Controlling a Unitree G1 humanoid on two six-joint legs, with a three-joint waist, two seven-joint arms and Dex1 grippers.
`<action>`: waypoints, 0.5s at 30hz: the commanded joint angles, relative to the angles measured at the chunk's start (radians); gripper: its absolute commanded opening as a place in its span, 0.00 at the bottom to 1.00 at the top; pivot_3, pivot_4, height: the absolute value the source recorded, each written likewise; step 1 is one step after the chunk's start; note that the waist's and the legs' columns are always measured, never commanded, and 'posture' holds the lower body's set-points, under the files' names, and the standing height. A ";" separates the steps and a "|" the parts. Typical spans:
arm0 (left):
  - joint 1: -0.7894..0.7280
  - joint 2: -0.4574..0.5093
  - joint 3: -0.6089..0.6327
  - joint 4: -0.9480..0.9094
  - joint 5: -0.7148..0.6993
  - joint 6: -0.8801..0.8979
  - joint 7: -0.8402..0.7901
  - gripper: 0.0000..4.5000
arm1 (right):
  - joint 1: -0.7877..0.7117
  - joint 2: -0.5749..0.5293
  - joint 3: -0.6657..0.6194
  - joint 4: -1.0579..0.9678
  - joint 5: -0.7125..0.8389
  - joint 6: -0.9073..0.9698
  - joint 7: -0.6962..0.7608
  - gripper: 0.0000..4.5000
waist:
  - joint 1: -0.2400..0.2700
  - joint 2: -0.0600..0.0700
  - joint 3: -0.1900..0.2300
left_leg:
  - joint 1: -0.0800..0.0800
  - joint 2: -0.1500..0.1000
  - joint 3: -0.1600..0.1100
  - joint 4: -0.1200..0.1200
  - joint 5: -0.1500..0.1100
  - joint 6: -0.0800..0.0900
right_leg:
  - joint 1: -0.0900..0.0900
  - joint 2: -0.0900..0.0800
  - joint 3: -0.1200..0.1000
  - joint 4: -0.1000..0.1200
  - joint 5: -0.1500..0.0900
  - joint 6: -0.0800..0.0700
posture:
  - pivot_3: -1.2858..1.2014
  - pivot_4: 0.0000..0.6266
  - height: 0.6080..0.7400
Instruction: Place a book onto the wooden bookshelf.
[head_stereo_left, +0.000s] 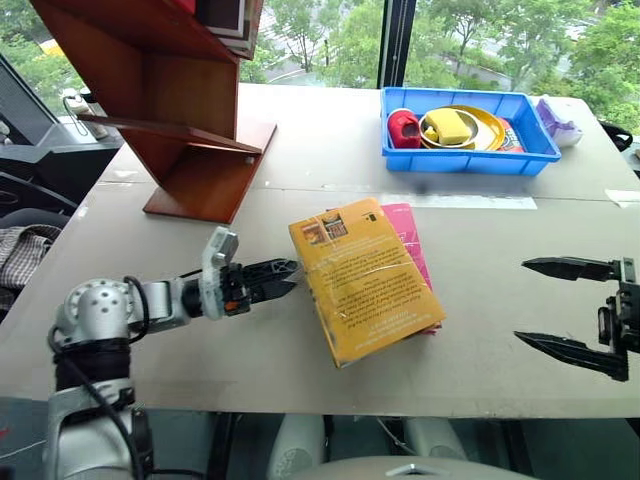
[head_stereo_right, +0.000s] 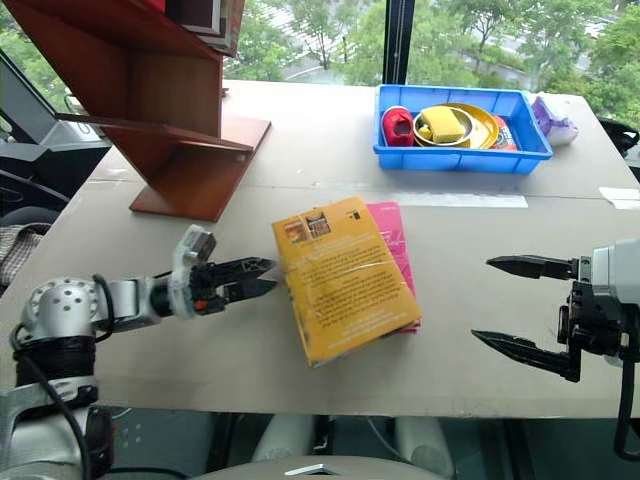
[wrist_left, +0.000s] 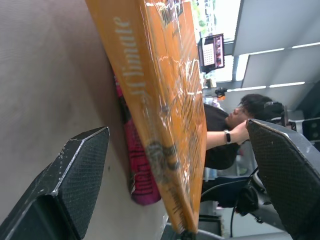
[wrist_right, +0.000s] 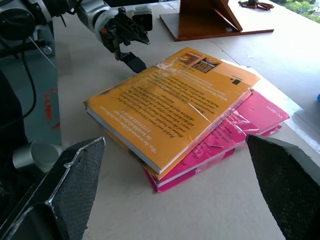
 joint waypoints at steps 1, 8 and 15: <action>-0.062 -0.050 -0.007 0.055 0.046 0.019 0.036 1.00 | 0.000 -0.007 -0.002 -0.039 0.020 -0.030 -0.034 1.00 | 0.001 0.000 0.000 | 0.000 0.000 0.000 0.000 0.000 0.000 | 0.000 0.000 0.000 0.000 0.000 0.000 | 0.52 0.24 1.00; -0.096 -0.164 -0.032 0.080 0.124 -0.032 0.018 0.89 | 0.043 0.003 -0.019 -0.098 0.052 -0.035 -0.096 1.00 | 0.004 0.000 0.000 | -0.001 -0.001 0.000 -0.001 0.000 0.000 | 0.000 -0.001 0.000 -0.001 0.000 0.000 | 0.52 0.24 1.00; -0.056 -0.151 -0.003 0.015 0.121 -0.030 -0.044 0.23 | 0.079 0.013 -0.006 -0.113 0.073 -0.052 -0.134 1.00 | 0.003 0.000 0.000 | -0.001 0.000 -0.001 -0.001 0.000 0.000 | 0.000 -0.001 0.000 -0.001 0.000 0.000 | 0.52 0.24 1.00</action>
